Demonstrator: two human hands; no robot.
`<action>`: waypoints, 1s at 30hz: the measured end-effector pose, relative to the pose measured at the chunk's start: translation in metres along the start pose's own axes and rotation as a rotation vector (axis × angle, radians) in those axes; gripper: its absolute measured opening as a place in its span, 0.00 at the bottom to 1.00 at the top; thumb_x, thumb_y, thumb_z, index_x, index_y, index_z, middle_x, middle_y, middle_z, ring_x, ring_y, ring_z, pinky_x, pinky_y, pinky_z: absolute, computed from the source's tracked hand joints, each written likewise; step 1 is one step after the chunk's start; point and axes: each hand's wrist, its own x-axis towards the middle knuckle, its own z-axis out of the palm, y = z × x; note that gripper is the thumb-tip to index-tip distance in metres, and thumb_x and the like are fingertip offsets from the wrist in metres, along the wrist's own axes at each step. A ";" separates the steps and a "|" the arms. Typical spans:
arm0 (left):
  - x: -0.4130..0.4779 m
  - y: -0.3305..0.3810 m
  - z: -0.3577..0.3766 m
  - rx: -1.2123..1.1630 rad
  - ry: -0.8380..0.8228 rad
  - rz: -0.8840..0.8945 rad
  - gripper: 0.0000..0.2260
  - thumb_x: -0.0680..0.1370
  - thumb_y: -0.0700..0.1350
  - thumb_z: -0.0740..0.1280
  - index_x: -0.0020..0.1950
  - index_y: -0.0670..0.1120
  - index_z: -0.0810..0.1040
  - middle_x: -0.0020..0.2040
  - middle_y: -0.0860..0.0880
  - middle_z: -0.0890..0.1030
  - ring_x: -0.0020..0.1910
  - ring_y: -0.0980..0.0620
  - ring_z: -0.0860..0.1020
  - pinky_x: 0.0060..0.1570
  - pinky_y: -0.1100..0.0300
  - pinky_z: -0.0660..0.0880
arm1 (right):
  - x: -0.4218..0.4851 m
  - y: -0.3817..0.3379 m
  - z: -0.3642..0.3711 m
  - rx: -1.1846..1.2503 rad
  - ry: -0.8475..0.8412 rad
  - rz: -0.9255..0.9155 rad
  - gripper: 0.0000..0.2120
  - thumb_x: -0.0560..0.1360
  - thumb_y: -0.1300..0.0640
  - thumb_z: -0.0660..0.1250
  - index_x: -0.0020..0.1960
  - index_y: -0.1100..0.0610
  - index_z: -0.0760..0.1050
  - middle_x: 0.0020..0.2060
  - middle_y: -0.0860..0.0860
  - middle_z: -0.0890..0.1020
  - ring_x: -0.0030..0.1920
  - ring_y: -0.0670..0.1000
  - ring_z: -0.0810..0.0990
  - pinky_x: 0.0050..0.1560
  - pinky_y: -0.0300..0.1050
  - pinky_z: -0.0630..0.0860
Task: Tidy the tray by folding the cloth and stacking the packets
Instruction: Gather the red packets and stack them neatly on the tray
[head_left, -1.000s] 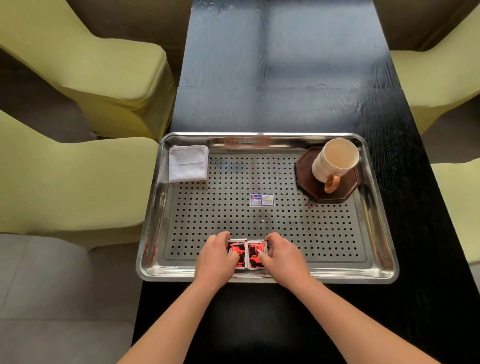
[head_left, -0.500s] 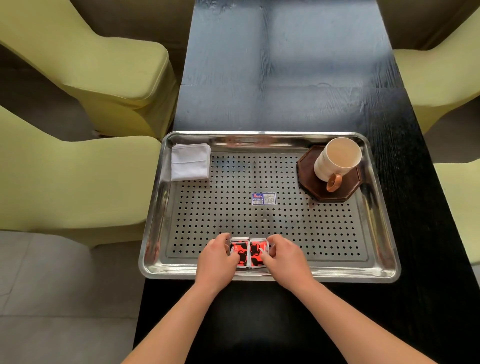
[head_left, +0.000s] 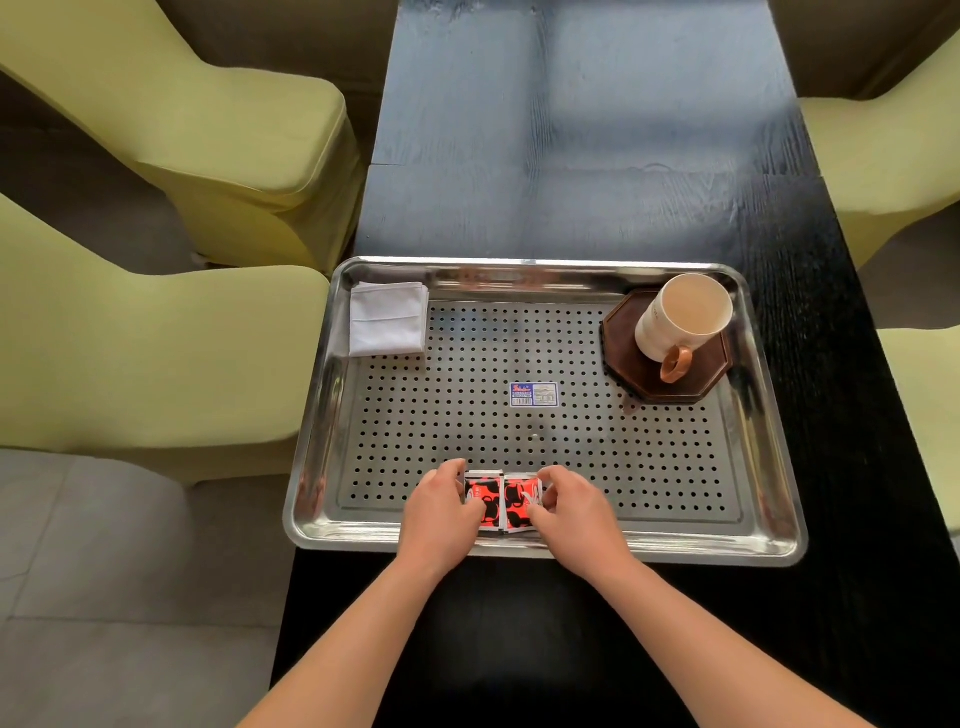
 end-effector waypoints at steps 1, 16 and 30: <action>0.000 -0.001 0.000 0.003 -0.004 -0.001 0.22 0.78 0.43 0.66 0.72 0.49 0.71 0.56 0.49 0.78 0.53 0.53 0.75 0.49 0.62 0.69 | 0.000 0.001 0.000 0.002 0.001 0.004 0.17 0.76 0.52 0.69 0.64 0.52 0.74 0.47 0.46 0.78 0.47 0.46 0.77 0.48 0.42 0.76; 0.021 0.008 -0.003 0.226 -0.095 -0.002 0.21 0.76 0.49 0.63 0.69 0.51 0.72 0.59 0.50 0.71 0.55 0.50 0.75 0.52 0.53 0.75 | 0.020 0.001 0.001 -0.110 -0.070 0.025 0.19 0.79 0.44 0.63 0.68 0.47 0.71 0.52 0.48 0.70 0.48 0.49 0.71 0.47 0.44 0.68; 0.023 0.008 0.000 0.213 -0.081 0.020 0.19 0.76 0.50 0.63 0.67 0.52 0.73 0.60 0.50 0.70 0.55 0.51 0.75 0.53 0.51 0.77 | 0.019 0.003 0.002 -0.116 -0.051 -0.005 0.19 0.78 0.44 0.65 0.67 0.47 0.72 0.52 0.47 0.71 0.49 0.48 0.73 0.47 0.42 0.69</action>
